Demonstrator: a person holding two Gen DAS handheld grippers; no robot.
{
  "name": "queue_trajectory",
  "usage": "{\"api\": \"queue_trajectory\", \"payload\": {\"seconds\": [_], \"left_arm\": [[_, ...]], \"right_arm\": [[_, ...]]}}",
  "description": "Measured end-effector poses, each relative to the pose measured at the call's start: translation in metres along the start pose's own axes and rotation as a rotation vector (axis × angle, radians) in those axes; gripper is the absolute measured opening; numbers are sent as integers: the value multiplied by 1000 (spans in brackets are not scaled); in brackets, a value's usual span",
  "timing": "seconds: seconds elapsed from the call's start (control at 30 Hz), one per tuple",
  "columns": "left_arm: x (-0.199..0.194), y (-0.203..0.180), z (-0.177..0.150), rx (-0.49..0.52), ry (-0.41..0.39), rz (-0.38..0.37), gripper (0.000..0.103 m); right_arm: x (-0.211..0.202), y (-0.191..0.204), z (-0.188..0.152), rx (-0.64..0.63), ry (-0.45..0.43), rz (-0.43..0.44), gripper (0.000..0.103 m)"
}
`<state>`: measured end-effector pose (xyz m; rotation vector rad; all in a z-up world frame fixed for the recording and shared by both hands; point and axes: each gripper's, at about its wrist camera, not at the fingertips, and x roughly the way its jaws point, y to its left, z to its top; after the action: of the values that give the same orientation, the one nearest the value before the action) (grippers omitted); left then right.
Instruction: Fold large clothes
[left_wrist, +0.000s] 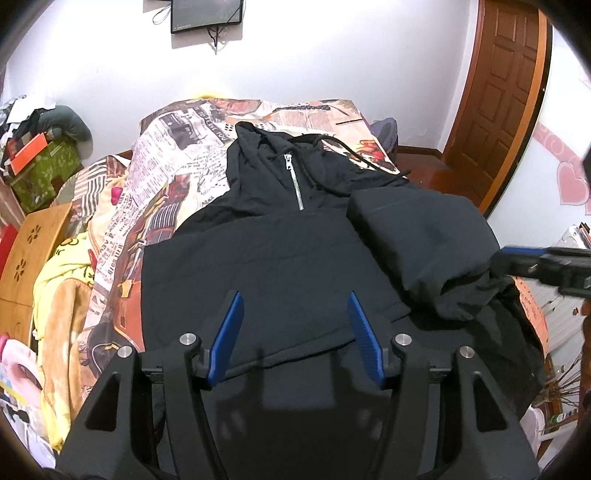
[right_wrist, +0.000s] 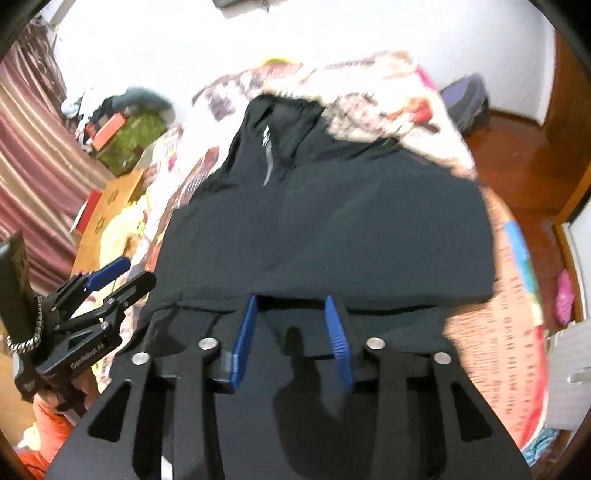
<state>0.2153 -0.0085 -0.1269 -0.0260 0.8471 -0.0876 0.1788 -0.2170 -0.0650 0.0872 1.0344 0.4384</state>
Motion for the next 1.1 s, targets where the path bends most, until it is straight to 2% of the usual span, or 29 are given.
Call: {"api": "queue_trajectory", "payload": {"seconds": [0.17, 0.23, 0.37, 0.5, 0.73, 0.93, 1.0, 1.03, 1.07, 1.1], "left_arm": [[4, -7, 6, -6, -1, 2, 58], [5, -10, 7, -9, 0, 1, 58], [8, -14, 9, -2, 3, 4, 58], [11, -14, 8, -9, 13, 1, 58], [15, -10, 6, -44, 22, -22, 58], [22, -8, 1, -46, 37, -10, 58], [23, -8, -1, -38, 36, 2, 58], [23, -7, -3, -35, 36, 5, 58], [23, -6, -4, -33, 36, 7, 58], [22, -4, -5, -34, 36, 8, 58]], "right_arm": [[-18, -29, 4, 80, -95, -80, 53], [-17, -45, 4, 160, -105, -75, 55], [0, -85, 1, 370, -78, -4, 56], [20, -107, -6, 472, -45, 13, 56], [55, -120, -11, 562, 17, 58, 56], [67, -117, 0, 543, -10, 18, 56], [62, -117, -1, 524, -22, -7, 51], [58, -112, 0, 503, -40, -24, 38], [56, -112, 1, 486, -46, -39, 29], [52, -107, 3, 460, -58, -63, 25]]}}
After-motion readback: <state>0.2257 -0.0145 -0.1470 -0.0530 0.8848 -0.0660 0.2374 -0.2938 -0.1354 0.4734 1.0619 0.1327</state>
